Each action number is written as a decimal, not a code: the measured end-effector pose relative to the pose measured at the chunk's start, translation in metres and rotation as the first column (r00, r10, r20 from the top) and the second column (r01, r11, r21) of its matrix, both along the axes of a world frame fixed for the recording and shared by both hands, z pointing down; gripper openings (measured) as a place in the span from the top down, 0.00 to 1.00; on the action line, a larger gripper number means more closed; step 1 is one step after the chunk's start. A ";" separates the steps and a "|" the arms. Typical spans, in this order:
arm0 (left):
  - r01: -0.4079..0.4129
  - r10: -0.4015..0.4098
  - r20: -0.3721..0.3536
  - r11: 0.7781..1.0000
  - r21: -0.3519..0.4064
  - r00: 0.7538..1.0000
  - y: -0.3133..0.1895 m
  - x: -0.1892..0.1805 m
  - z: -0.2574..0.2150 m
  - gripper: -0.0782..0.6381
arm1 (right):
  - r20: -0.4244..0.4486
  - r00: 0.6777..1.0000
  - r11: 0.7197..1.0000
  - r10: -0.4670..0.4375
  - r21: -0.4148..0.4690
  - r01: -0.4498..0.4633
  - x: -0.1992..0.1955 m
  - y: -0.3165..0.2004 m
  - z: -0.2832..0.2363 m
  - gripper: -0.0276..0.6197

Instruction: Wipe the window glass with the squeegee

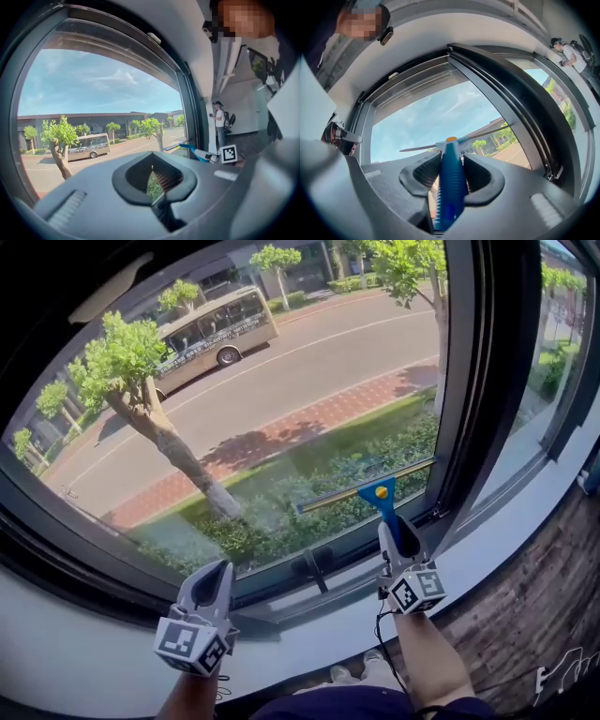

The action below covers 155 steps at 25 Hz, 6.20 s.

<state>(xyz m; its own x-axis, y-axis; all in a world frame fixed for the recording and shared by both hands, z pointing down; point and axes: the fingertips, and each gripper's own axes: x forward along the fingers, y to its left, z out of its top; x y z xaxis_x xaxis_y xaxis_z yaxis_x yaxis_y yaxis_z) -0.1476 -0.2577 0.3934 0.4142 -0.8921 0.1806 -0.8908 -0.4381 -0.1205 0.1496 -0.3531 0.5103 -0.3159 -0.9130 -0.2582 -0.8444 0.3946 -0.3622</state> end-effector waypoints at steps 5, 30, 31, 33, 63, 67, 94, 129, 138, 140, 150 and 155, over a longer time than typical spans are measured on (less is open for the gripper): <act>-0.016 0.016 -0.013 1.000 0.000 1.000 0.001 0.009 0.004 0.89 | -0.047 0.999 1.000 0.003 0.007 -0.002 0.005 0.012 0.001 0.73; -0.026 0.026 -0.021 0.999 -0.025 0.999 -0.003 -0.001 0.013 0.89 | -0.141 0.990 0.994 -0.007 -0.105 -0.008 -0.010 0.012 0.066 0.73; -0.029 0.029 -0.024 0.999 -0.029 0.999 -0.003 0.000 0.013 0.89 | -0.146 0.989 0.994 -0.003 -0.112 -0.014 -0.010 0.013 0.069 0.73; -0.023 0.022 -0.030 0.999 -0.034 0.999 -0.002 -0.002 0.009 0.89 | -0.152 0.988 0.993 -0.006 -0.116 -0.012 -0.013 0.010 0.070 0.73; 0.204 -0.206 -0.028 0.976 -0.071 0.978 0.045 -0.031 0.054 0.89 | -0.160 0.980 0.981 -0.117 -0.175 0.089 0.004 0.017 0.104 0.73; 0.230 -0.234 -0.067 0.971 -0.057 0.970 0.052 -0.041 0.053 0.89 | -0.162 0.982 0.987 -0.101 -0.138 0.079 0.007 0.018 0.076 0.73; -0.054 0.065 -0.243 0.997 0.052 0.968 0.052 -0.050 0.026 0.89 | -0.132 0.985 0.939 0.109 0.338 -0.058 -0.094 0.048 -0.249 0.73; 0.077 -0.059 -0.292 0.996 0.050 0.955 0.065 -0.092 0.011 0.89 | 0.095 0.995 0.811 -0.008 0.584 -0.049 -0.150 0.020 -0.435 0.73; 0.029 -0.016 -0.299 0.999 0.038 0.954 0.071 -0.080 0.015 0.89 | 0.081 0.997 0.850 0.009 0.524 -0.050 -0.146 0.022 -0.400 0.73; 0.024 -0.014 -0.299 0.999 0.031 0.954 0.073 -0.079 0.018 0.89 | 0.076 0.997 0.859 0.012 0.510 -0.050 -0.144 0.023 -0.392 0.73; 0.010 -0.009 -0.302 1.000 0.001 0.953 0.087 -0.072 0.030 0.89 | 0.035 0.999 0.894 0.009 0.447 -0.024 -0.145 0.025 -0.352 0.73; 0.017 -0.017 -0.296 1.000 -0.001 0.955 0.091 -0.069 0.033 0.89 | 0.022 1.000 0.910 -0.004 0.414 -0.006 -0.146 0.025 -0.333 0.73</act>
<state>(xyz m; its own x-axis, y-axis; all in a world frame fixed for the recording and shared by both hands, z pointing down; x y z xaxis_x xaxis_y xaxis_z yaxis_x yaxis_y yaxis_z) -0.2162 -0.1666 0.4261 0.4336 -0.8997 0.0503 -0.8940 -0.4225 0.1491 0.0040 -0.3277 0.1777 -0.3052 -0.7230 -0.6198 -0.8388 0.5122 -0.1845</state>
